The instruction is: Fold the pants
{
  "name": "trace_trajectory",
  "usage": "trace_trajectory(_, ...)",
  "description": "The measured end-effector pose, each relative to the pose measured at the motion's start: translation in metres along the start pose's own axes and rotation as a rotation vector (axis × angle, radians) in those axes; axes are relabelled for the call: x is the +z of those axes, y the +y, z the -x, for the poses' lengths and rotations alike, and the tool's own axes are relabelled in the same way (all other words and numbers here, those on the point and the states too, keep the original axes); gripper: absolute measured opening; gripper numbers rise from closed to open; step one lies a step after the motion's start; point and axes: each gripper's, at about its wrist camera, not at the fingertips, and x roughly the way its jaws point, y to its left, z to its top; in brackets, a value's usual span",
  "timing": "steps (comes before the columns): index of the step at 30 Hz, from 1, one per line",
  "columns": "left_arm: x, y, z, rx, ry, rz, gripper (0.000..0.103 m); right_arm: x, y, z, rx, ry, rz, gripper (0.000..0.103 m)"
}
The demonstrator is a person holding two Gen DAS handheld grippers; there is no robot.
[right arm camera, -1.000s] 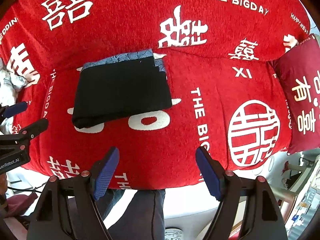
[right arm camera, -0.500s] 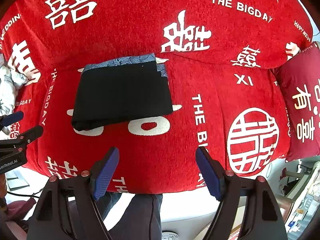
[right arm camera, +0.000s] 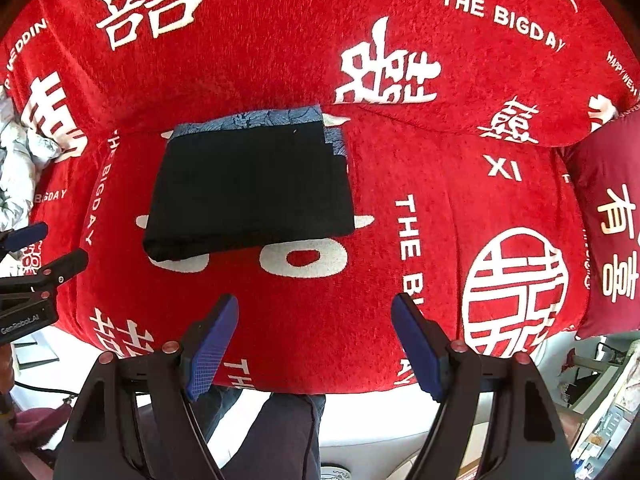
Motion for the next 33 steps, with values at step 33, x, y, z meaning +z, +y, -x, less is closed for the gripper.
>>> trace_trajectory(33,0.028,-0.008,-0.15,-0.091,0.027,0.144,0.083,0.042,-0.027,-0.176,0.057,0.164,0.106,0.082)
